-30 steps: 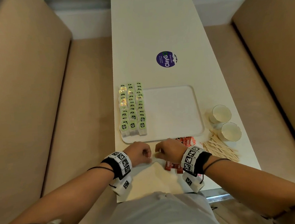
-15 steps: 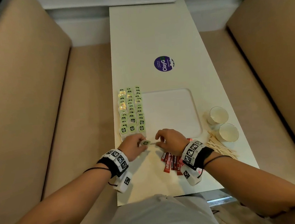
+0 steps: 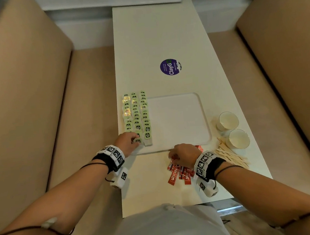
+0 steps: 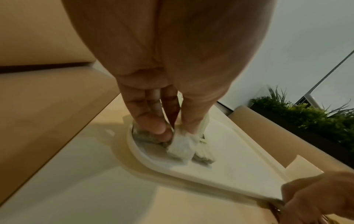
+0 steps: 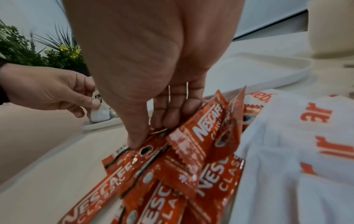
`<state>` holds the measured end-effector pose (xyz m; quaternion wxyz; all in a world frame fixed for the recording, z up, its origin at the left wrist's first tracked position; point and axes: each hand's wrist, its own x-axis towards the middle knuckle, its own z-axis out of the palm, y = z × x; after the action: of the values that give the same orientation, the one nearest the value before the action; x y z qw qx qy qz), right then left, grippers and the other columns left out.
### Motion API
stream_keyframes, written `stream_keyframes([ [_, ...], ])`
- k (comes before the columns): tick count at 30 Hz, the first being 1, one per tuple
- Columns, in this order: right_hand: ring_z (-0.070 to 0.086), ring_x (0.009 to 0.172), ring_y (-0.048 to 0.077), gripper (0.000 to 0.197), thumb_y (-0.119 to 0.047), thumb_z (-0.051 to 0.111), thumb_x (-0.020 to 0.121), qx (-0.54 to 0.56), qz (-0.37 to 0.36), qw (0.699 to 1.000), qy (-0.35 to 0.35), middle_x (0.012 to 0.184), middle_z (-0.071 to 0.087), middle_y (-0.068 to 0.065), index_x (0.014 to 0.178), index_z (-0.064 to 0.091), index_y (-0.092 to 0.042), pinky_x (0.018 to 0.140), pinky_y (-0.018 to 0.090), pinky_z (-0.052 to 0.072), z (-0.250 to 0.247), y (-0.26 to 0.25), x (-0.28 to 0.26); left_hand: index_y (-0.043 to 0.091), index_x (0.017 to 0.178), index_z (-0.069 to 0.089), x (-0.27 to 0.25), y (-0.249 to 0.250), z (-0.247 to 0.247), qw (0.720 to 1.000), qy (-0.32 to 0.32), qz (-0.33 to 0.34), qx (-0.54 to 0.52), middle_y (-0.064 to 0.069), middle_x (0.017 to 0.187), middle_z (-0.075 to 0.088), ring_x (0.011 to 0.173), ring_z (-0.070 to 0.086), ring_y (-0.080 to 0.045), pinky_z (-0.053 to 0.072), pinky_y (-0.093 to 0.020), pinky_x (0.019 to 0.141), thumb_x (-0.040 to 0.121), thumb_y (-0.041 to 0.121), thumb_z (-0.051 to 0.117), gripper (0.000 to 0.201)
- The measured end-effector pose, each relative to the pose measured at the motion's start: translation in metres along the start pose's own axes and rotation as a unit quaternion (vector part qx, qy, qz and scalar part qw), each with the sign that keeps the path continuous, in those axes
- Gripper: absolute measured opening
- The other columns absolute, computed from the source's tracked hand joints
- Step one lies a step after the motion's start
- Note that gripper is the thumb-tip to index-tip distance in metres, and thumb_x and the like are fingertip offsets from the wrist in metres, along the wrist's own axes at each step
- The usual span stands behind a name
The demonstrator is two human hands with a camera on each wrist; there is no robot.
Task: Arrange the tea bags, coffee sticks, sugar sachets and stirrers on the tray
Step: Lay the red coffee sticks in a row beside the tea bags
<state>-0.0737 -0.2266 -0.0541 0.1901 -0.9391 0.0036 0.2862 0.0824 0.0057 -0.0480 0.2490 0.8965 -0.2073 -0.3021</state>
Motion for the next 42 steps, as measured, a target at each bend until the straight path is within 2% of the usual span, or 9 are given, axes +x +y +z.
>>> stream_keyframes([
  [3, 0.063, 0.096, 0.017, 0.030, -0.038, 0.069, 0.091, 0.003, 0.000, 1.000, -0.004, 0.107, 0.065, -0.005, 0.120, 0.069, -0.028, 0.083, 0.029, 0.050, -0.001, 0.003, 0.000, 0.026, 0.082, 0.062, 0.005, 0.001, 0.002, 1.000, -0.010, 0.002, 0.025, 0.009, 0.079, 0.060, 0.075, 0.058, -0.016, 0.040, -0.022, 0.063, 0.087, 0.012, 0.074, 0.019],
  [8, 0.065, 0.095, 0.018, 0.025, -0.032, 0.066, 0.094, 0.006, -0.022, 1.000, 0.010, 0.105, 0.064, -0.004, 0.118, 0.070, -0.026, 0.081, 0.030, 0.052, -0.001, 0.003, -0.003, 0.021, 0.105, 0.068, 0.010, 0.002, 0.006, 0.998, -0.027, 0.000, 0.058, 0.006, 0.094, 0.063, 0.083, 0.058, -0.014, 0.044, -0.024, 0.073, 0.083, 0.011, 0.075, 0.025],
  [11, 0.062, 0.092, 0.018, 0.026, -0.032, 0.069, 0.092, 0.002, -0.059, 0.998, 0.038, 0.105, 0.062, -0.003, 0.117, 0.072, -0.024, 0.081, 0.034, 0.053, -0.003, 0.001, -0.007, 0.020, 0.105, 0.067, 0.013, 0.004, 0.005, 0.999, -0.003, 0.007, 0.053, 0.005, 0.094, 0.063, 0.083, 0.059, -0.015, 0.045, -0.024, 0.073, 0.084, 0.008, 0.074, 0.025],
  [16, 0.060, 0.091, 0.019, 0.043, -0.032, 0.077, 0.083, -0.048, -0.094, 0.994, 0.007, 0.122, 0.054, -0.004, 0.125, 0.069, -0.026, 0.080, 0.031, 0.050, -0.001, 0.002, -0.009, 0.016, 0.110, 0.070, 0.016, 0.006, 0.004, 0.998, 0.018, 0.033, 0.059, 0.000, 0.098, 0.066, 0.086, 0.059, -0.016, 0.047, -0.025, 0.079, 0.093, 0.007, 0.064, 0.020],
  [21, 0.064, 0.083, 0.022, 0.034, -0.025, 0.070, 0.092, -0.067, -0.109, 0.992, 0.004, 0.122, 0.056, -0.002, 0.125, 0.069, -0.026, 0.077, 0.029, 0.047, 0.004, 0.000, -0.010, 0.017, 0.112, 0.074, 0.014, 0.002, 0.003, 0.996, 0.015, 0.051, 0.068, -0.003, 0.109, 0.073, 0.095, 0.067, -0.020, 0.050, -0.026, 0.084, 0.097, 0.015, 0.060, 0.021],
  [25, 0.064, 0.082, 0.024, 0.025, -0.019, 0.064, 0.096, -0.061, -0.097, 0.993, 0.006, 0.119, 0.057, -0.001, 0.119, 0.072, -0.025, 0.080, 0.038, 0.055, 0.002, 0.000, -0.009, 0.016, 0.110, 0.075, 0.015, -0.002, 0.001, 0.995, 0.016, 0.052, 0.079, -0.004, 0.110, 0.072, 0.096, 0.067, -0.022, 0.051, -0.028, 0.083, 0.096, 0.016, 0.059, 0.022],
  [30, 0.065, 0.087, 0.023, 0.024, -0.021, 0.061, 0.097, -0.070, -0.090, 0.993, 0.000, 0.123, 0.058, -0.001, 0.119, 0.071, -0.025, 0.080, 0.036, 0.055, -0.003, 0.002, -0.008, 0.019, 0.098, 0.074, 0.015, -0.002, -0.001, 0.995, 0.019, 0.050, 0.083, 0.002, 0.091, 0.063, 0.087, 0.064, -0.022, 0.044, -0.025, 0.074, 0.093, 0.018, 0.062, 0.013],
  [36, 0.066, 0.090, 0.023, 0.028, -0.026, 0.064, 0.096, -0.083, -0.086, 0.993, -0.015, 0.123, 0.058, 0.000, 0.123, 0.068, -0.025, 0.079, 0.034, 0.054, -0.010, 0.007, -0.014, 0.018, 0.088, 0.075, 0.019, 0.000, -0.001, 0.999, 0.018, 0.025, 0.011, 0.010, 0.075, 0.063, 0.068, 0.056, -0.004, 0.038, -0.012, 0.060, 0.087, 0.015, 0.073, 0.004],
  [42, 0.065, 0.087, 0.024, 0.044, -0.031, 0.068, 0.092, -0.101, -0.090, 0.990, -0.040, 0.126, 0.055, 0.001, 0.135, 0.060, -0.025, 0.078, 0.032, 0.052, -0.005, 0.002, -0.016, 0.026, 0.083, 0.073, 0.023, -0.001, -0.001, 0.999, -0.006, 0.019, 0.044, 0.011, 0.078, 0.066, 0.076, 0.063, -0.009, 0.052, -0.026, 0.071, 0.084, 0.021, 0.078, 0.007],
])
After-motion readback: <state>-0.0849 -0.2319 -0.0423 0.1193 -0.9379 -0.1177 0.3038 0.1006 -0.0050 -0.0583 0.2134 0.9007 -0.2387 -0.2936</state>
